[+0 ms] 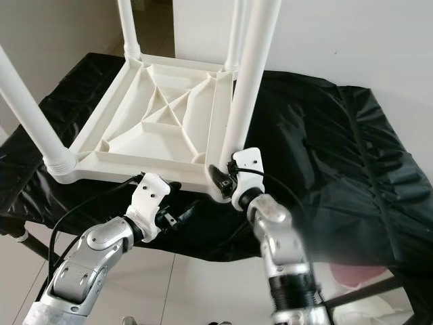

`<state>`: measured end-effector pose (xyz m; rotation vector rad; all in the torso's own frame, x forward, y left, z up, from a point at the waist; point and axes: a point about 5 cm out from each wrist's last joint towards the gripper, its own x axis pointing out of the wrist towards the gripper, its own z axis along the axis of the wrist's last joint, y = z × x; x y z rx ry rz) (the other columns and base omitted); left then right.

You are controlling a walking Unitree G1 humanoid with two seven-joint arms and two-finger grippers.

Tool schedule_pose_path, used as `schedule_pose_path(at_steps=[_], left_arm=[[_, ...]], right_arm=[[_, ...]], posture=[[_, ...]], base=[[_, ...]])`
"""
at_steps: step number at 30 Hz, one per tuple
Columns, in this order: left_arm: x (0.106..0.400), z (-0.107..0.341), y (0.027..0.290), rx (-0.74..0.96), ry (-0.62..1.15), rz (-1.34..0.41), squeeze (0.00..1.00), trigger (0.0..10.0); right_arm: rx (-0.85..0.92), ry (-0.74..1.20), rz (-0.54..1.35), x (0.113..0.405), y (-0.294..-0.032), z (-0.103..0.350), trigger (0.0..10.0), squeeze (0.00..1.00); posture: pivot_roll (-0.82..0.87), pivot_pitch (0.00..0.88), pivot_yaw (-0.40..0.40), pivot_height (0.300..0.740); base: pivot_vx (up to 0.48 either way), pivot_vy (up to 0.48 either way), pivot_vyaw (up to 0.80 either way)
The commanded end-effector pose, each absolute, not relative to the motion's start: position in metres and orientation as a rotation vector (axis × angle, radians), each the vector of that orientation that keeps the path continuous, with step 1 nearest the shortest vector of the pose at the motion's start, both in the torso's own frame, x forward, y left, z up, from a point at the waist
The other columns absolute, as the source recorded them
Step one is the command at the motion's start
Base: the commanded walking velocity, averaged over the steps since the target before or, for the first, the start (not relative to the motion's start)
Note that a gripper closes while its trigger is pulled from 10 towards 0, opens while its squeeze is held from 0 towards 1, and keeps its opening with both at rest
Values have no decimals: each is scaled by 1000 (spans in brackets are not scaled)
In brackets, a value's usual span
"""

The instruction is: Building children table

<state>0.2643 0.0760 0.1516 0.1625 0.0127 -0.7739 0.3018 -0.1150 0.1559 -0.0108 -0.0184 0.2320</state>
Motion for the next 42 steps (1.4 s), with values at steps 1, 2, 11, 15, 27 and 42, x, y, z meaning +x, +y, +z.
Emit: schedule_pose_path(at_steps=[1,2,11,15,27,42], left_arm=[[263,149,75,161,28,-762,0,10000],[263,149,75,161,28,-762,0,10000],[263,149,74,168,29,-782,0,10000],[263,149,75,171,30,-782,0,10000],[261,148,73,164,28,-774,0,10000],[260,151,79,170,16,-741,0,10000]], right_arm=[[-19,63,125,297,-126,140,10000,0],[-19,63,125,297,-126,140,10000,0],[53,42,-33,288,-124,147,10000,647],[92,-16,18,289,-125,155,10000,1000],[32,-76,428,303,-135,173,10000,0],[-215,-18,834,320,-151,159,0,0]], posture=[[16,101,-51,740],[16,101,-51,740],[11,96,-37,740],[12,93,-38,740],[22,94,-51,740],[49,107,-55,740]], base=[[0,0,0],[0,0,0],[0,0,0],[0,0,0],[0,0,0],[0,0,0]])
